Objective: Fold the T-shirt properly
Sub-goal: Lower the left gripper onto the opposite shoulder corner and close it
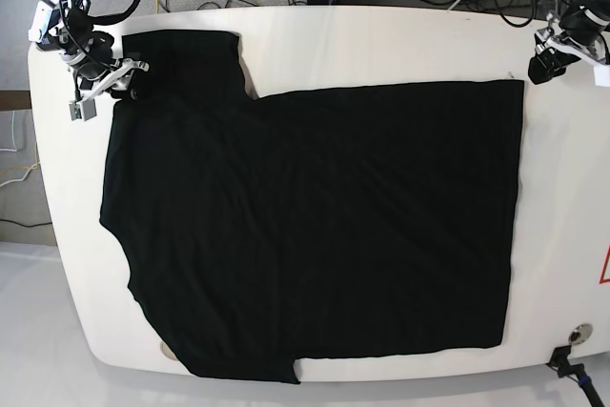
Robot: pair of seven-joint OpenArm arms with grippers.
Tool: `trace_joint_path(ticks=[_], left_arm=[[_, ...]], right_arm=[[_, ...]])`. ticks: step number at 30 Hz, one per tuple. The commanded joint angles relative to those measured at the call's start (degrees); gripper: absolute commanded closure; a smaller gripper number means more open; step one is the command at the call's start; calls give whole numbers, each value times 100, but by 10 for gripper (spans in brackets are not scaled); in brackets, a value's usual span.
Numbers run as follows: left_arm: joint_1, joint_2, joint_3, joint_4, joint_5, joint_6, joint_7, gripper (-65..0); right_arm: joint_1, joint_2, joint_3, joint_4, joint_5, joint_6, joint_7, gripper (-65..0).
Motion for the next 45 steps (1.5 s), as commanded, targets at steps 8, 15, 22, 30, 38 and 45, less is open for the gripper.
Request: trace_joint_path(ticks=[8,15,22,30,38,45], left_arm=[[30,-92,-26,77,-106,-27,-105,-232],[27,-97,-29,80,-88,-36,-127,-234],[-33,-86,-60,60,-71,-33,-149,-235],[-91,-103,-55,36,-113,6,-203,-246],[-238,-279,12,-203,-97,-6,-128,-259],[-294,-719,126,-408,-95,17,-50,-262]], right_arm=[[-63,9,-314,-143,-175,-49,-282,-303],[-88,11,-367,-111,-140,-43,-324,-302],[-9,48,-340,-24,68,24,30,-264],[-42,-15,-370,15,23,7,-36,0],[-52,-49,-384,54,-3,25,-54,0],[-58,-55,-386,96,-13,15,-74,0]])
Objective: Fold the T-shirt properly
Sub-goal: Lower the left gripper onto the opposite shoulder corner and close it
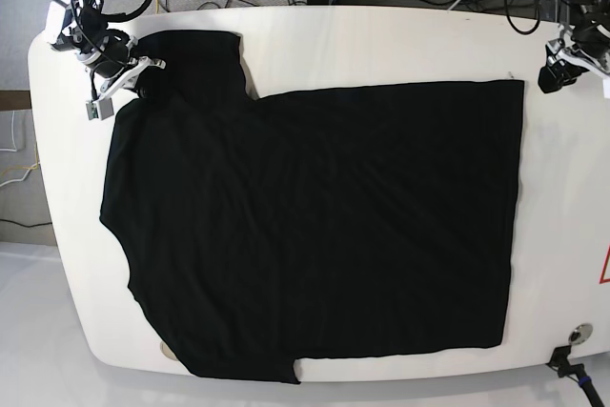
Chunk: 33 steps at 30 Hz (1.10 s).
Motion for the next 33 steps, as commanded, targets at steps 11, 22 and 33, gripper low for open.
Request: trace_joint_path(ticks=[11,22,33], left_arm=[[-560,-136,-32,-760,-5,-14,-81,-255],[-1014,197,603,-1340,572,34,-282,-253],[-987,304,1431,-1329,934,21,-258,-134]], right_arm=[[17,-18,-28,31,-485,-69,-336,0],[7,12,-24,58,-379,-59,-358,0],[18,29,-10,82,-328,-46,-353,0]])
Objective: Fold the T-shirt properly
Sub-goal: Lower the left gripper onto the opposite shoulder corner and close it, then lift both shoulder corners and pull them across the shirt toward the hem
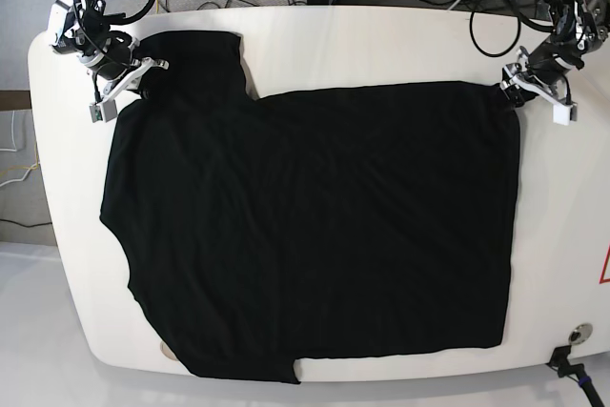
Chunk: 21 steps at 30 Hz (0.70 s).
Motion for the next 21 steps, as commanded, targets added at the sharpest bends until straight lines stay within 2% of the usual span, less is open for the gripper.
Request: trace_joint_path(ticks=[1,2,4,12,15,21], left_arm=[[8,-55,-12,65,69,-65,96,-141],[-11,-54,-11,71,46,-68,55,-109],[-16,-60,0,84,44,-95,9,0],[-43,-99,31,155,41,-194,116,0],[-33,-141,58,183,54,-238,123,0],[165,-325,100,600,68,-225,148,0]], right_arm=[[-25,53,-20,-75,-225,-32,-322,0],[-26,47,-14,-66,-218,-32,-317,0],[-23,44,-22,-54,-215,-10,-311,0],[-13,56,-18,-11,-91,232,-256,0],[11,95,49,17,180,391,-297,0],[-44,183,516,158,798,434,-534,0]])
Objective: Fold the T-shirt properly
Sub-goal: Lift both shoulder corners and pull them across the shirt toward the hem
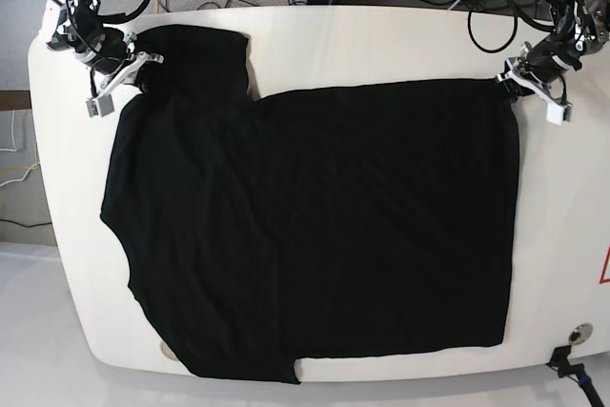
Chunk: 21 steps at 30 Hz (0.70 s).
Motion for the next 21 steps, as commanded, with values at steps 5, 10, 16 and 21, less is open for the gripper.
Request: trace_joint_path(ticks=[5,10,16,21], left_arm=[[347,-281,-34,655,-86,-30,-14,0],[722,-266,-47,856,-35,-40,-20,0],[1217,-245,-254,1027,-188,-124,-41,0],[1549,-228,-619,1366,-378,-187,-12,0]], right_arm=[[-211,207,579,442,157,87,-130,0],[-530,308,813,537,125,50,-253,0],[-859,351,844,704,258,98,-215,0],[-1123,341,1024,1142,306,131,-210,0]])
